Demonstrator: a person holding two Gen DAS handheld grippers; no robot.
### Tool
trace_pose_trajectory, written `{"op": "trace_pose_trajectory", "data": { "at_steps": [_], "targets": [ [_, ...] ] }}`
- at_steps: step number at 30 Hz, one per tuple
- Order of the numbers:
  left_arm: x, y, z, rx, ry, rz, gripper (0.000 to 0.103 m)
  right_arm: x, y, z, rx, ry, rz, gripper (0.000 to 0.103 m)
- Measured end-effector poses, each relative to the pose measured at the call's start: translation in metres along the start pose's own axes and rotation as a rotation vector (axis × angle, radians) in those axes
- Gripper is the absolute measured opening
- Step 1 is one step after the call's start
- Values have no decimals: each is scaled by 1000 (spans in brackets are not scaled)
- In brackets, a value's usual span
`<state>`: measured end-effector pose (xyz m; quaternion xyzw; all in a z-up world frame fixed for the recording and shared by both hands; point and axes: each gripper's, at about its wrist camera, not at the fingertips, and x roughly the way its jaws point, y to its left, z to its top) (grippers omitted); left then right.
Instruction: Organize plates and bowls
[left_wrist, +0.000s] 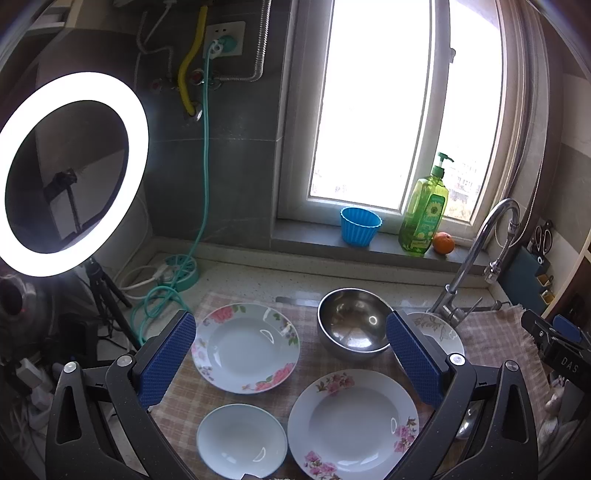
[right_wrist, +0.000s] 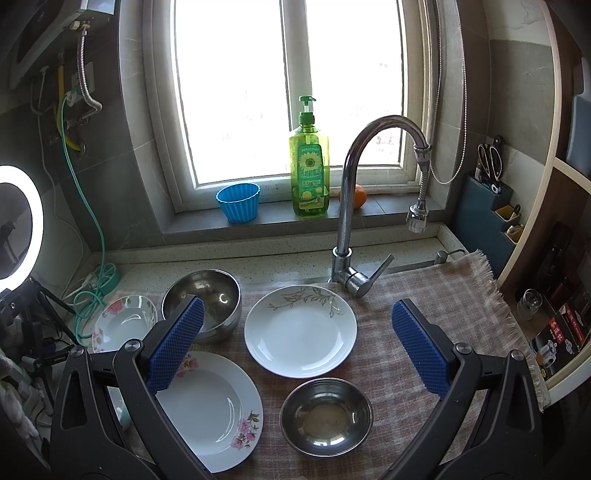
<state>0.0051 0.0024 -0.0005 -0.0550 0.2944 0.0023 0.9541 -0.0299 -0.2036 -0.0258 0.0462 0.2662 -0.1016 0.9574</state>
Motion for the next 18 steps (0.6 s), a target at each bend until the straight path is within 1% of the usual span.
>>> {"op": "trace_pose_trajectory", "data": {
  "at_steps": [9,12,14,18],
  "targets": [
    [9,10,-3,-14,28,0,102,3,4,-2,-9,19,7,103],
    [16,16,-5,-12,47,-5,102,3,5,-4,-12,22,64,103],
    [22,20,-7,-15,70,-6,102,3,6,-9,-14,46,139,103],
    [34,29,-14,-33,144,-63,102,9,15,-21,-40,99,153,103]
  ]
}}
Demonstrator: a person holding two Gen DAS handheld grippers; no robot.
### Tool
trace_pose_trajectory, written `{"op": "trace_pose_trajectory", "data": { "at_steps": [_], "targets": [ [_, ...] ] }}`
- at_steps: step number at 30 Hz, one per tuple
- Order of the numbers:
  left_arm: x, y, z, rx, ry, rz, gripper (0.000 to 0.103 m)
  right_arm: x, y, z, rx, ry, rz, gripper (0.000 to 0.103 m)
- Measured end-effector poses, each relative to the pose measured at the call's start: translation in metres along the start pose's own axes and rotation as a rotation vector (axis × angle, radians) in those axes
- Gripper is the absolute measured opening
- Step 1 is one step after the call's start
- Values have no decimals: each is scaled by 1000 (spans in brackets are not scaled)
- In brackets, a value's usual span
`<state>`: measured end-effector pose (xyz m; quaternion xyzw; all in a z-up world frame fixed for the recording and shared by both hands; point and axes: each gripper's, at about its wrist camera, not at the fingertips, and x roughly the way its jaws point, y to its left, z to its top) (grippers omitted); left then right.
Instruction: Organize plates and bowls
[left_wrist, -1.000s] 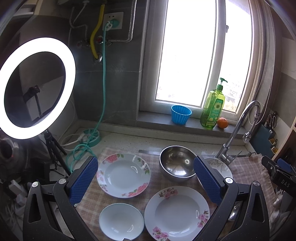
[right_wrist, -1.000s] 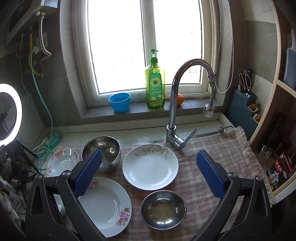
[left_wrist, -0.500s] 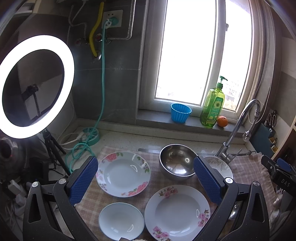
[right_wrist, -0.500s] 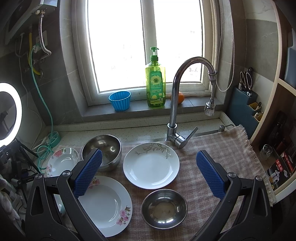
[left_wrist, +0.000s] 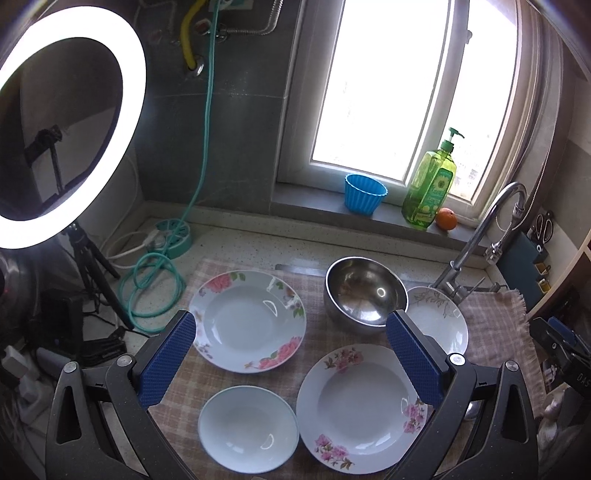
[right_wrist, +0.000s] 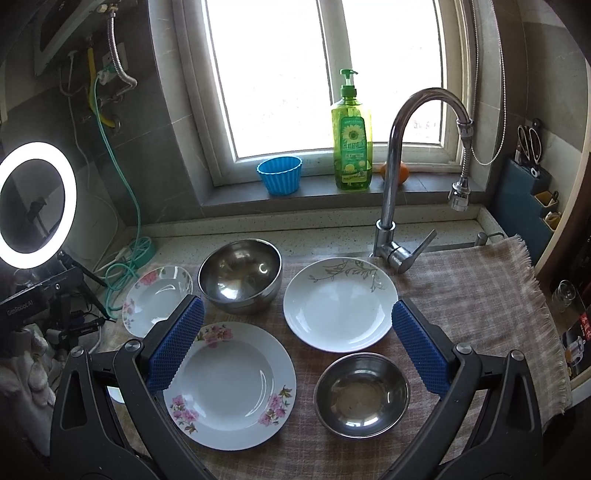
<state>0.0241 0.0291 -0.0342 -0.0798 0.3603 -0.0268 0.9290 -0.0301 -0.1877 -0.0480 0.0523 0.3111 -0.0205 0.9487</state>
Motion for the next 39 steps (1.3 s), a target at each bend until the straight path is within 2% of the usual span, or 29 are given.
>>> {"op": "trace_pose_trajectory", "data": {
  "at_steps": [3,7,13,15,17,19,21,23,26,28,30,34,38,39],
  "targets": [
    [6,3,-4,17,29,-19,102,5,-1,-13,11,44,22,103],
    [21,3,-9,62,80,-47,102,16,-12,-33,91,122,72,103],
    [52,-1,-19,114,201,-127,101,29,-11,-68,142,215,92,103],
    [61,-4,-22,129,237,-145,95,32,-8,-77,132,233,89,103],
    [69,-6,-23,149,272,-167,91,34,-6,-85,124,252,83,98],
    [77,-9,-24,163,312,-197,80,39,-6,-95,123,286,79,88],
    [85,-12,-25,175,345,-233,63,44,-9,-105,152,321,89,85],
    [95,-17,-27,207,379,-256,57,48,-11,-114,189,354,112,78],
    [112,-22,-31,241,458,-300,43,58,-13,-127,232,400,136,73],
    [125,-21,-30,223,501,-326,41,64,-16,-135,269,427,158,63],
    [138,-18,-29,183,550,-348,40,68,-19,-142,298,443,167,62],
    [153,-19,-28,188,578,-356,38,76,-24,-149,342,471,190,51],
    [167,-27,-28,203,605,-362,32,86,-32,-156,398,496,221,36],
    [170,-29,-29,208,609,-361,27,88,-32,-158,407,500,225,36]
  ]
}}
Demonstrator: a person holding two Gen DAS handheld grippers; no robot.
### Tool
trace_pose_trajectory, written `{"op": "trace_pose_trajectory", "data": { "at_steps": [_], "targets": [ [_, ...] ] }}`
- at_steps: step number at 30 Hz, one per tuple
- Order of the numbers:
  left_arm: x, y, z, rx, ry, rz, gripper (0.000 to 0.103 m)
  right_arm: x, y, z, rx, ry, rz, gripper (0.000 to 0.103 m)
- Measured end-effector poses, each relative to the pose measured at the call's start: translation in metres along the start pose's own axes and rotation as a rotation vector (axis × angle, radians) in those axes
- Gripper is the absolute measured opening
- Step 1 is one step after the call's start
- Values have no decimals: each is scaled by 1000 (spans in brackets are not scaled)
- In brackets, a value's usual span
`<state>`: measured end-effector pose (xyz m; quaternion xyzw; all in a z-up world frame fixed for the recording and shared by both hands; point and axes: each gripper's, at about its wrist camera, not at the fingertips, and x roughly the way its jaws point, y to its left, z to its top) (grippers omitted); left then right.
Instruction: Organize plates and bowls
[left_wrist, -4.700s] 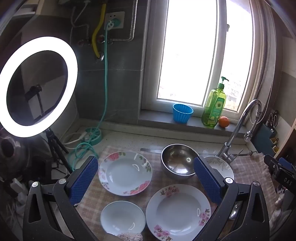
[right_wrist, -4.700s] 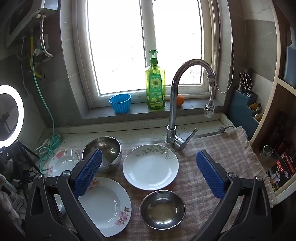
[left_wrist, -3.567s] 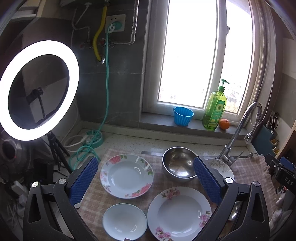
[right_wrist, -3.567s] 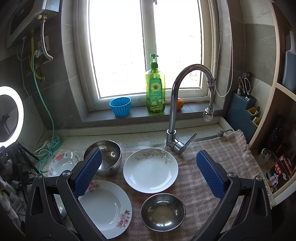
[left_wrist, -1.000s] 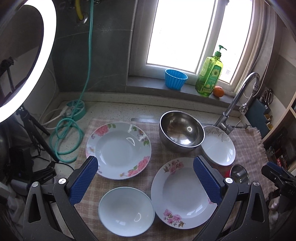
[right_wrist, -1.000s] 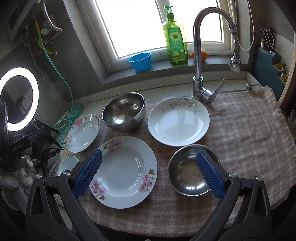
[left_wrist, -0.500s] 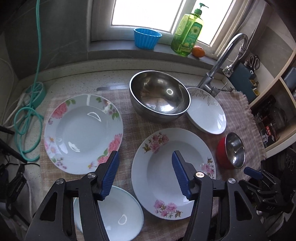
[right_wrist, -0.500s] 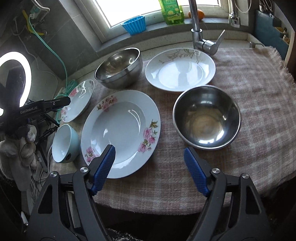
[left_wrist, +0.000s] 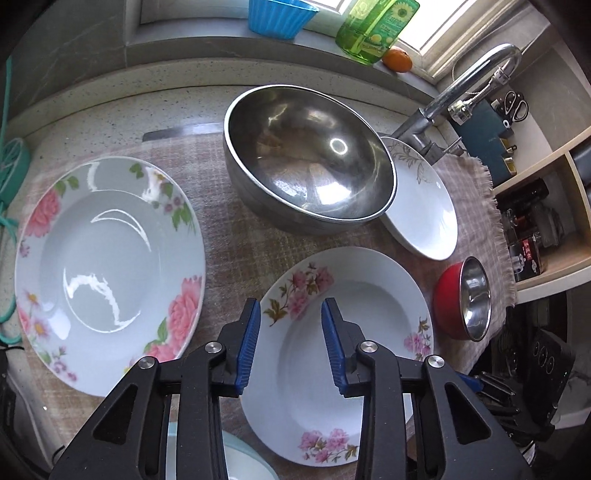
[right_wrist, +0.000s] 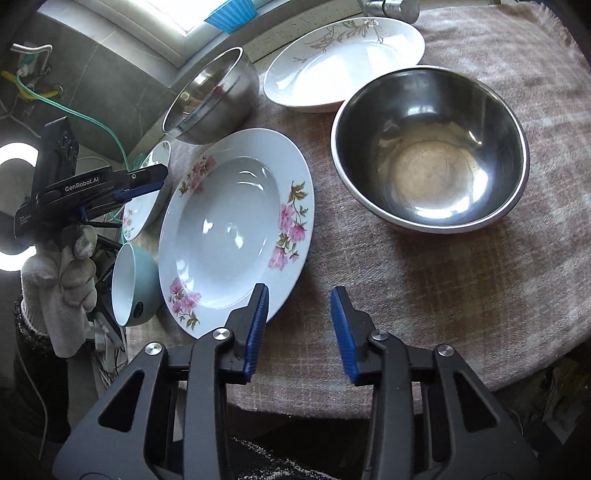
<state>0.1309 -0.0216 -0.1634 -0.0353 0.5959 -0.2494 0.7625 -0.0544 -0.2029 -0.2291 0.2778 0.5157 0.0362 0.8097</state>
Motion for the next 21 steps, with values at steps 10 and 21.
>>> {"op": "trace_pose_trajectory", "data": {
  "at_steps": [10,21],
  "targets": [
    [17,12,10,-9,41,21,25,16,-9,5,42,34,41,36],
    [28,11,9,2,72,30,24,24,-2,7,29,68,76,19]
  ]
}}
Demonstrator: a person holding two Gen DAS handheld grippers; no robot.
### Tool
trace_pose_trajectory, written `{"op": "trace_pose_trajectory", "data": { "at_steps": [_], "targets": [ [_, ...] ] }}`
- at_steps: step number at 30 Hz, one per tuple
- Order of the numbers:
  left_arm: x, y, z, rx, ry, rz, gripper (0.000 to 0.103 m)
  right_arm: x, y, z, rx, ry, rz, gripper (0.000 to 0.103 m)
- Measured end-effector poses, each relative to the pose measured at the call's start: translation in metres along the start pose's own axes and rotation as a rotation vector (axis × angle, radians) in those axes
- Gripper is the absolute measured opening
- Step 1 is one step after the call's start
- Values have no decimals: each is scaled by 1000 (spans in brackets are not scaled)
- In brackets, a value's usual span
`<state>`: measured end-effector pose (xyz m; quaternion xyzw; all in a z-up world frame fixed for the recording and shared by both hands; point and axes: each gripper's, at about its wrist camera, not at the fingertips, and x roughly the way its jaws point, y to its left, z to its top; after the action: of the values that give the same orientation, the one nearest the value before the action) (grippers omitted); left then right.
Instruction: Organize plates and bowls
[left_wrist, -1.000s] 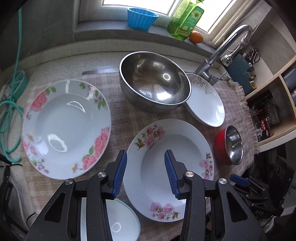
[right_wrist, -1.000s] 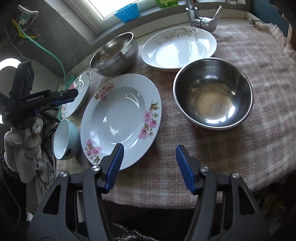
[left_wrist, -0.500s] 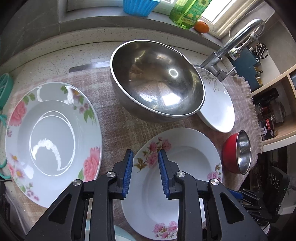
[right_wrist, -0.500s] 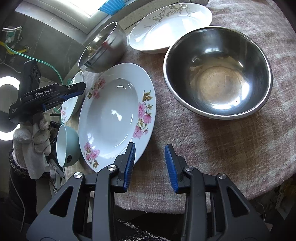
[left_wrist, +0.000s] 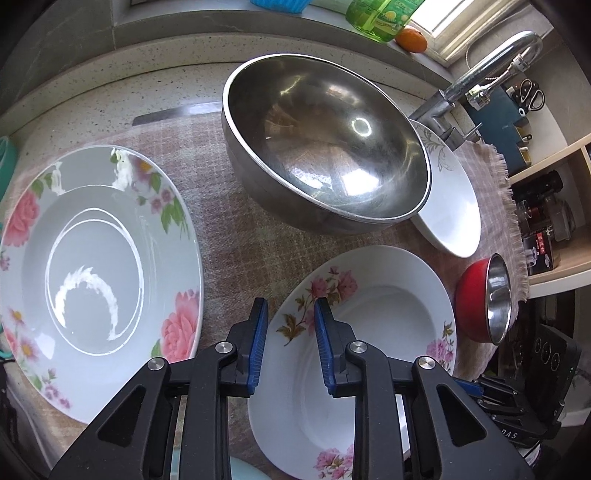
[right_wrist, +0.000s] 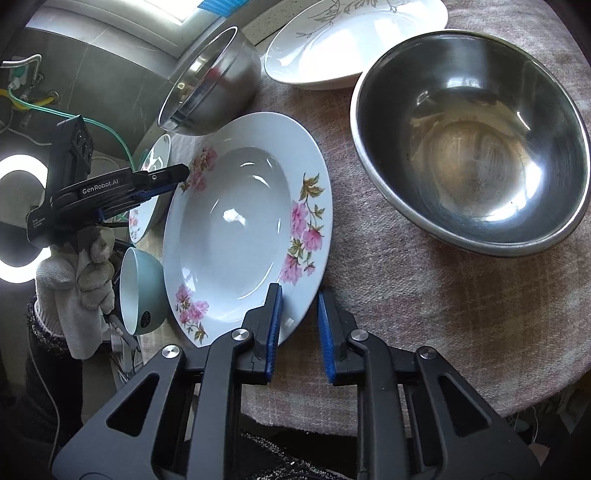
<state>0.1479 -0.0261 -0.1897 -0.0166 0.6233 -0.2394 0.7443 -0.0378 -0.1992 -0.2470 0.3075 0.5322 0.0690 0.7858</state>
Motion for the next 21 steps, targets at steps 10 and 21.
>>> {"op": "trace_pose_trajectory", "data": {
  "at_steps": [10,21],
  "targets": [
    [3,-8,-5,22,-1,30,24,-4,1,-2,-8,11,-24,18],
    [3,-17,-18,22,0,35,24,-8,-3,-2,-3,26,-43,19]
  ]
}}
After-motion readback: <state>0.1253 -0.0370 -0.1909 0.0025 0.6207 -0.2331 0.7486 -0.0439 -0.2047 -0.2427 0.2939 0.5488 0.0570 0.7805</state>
